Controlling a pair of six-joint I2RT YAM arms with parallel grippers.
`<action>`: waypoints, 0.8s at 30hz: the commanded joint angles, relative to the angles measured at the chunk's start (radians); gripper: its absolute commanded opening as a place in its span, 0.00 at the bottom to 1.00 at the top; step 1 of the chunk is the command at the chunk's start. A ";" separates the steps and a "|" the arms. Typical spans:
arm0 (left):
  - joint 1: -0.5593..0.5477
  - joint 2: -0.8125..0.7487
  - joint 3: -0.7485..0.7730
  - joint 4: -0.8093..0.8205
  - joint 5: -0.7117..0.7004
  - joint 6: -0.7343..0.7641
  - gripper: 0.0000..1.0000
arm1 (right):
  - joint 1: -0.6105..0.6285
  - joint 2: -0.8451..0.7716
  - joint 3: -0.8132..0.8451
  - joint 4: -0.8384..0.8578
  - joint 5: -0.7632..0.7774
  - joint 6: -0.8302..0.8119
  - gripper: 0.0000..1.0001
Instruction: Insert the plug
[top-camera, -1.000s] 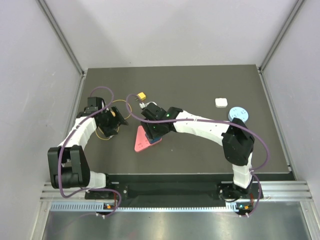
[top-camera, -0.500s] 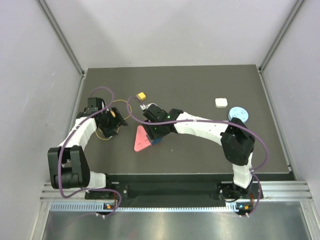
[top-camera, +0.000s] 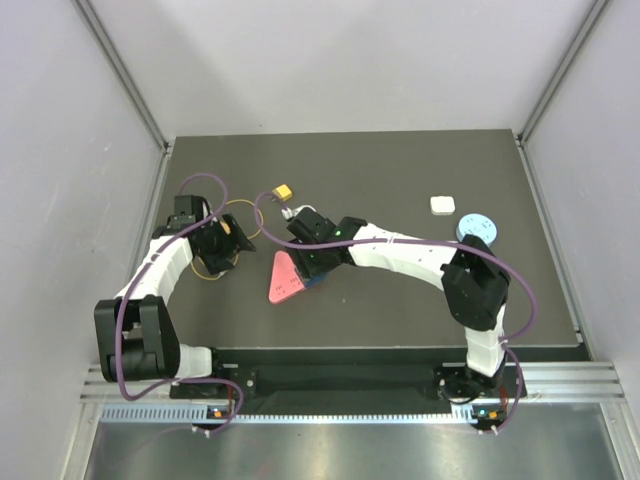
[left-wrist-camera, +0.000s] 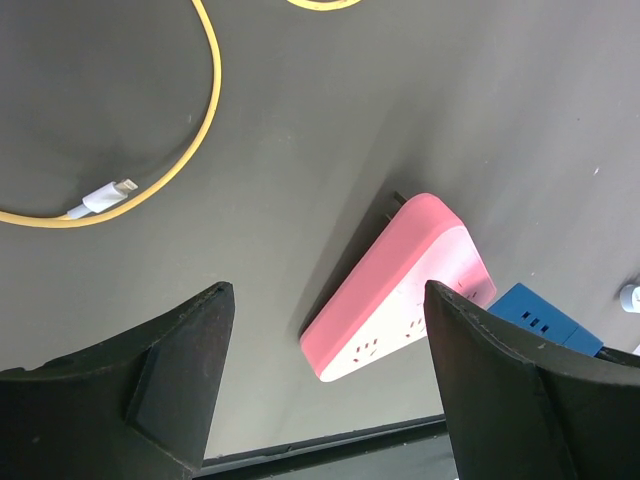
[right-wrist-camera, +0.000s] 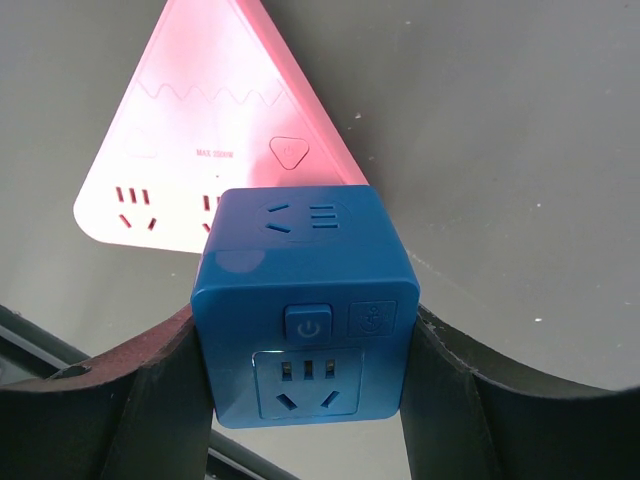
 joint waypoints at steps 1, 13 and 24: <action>0.000 -0.024 -0.004 0.011 0.005 0.017 0.81 | -0.015 -0.014 0.002 0.019 0.031 -0.010 0.00; 0.001 -0.024 -0.002 0.010 0.002 0.019 0.81 | -0.014 -0.026 -0.024 0.056 0.073 -0.036 0.00; 0.000 -0.047 -0.012 0.011 0.005 0.023 0.81 | -0.014 -0.077 0.024 0.011 0.070 -0.058 0.00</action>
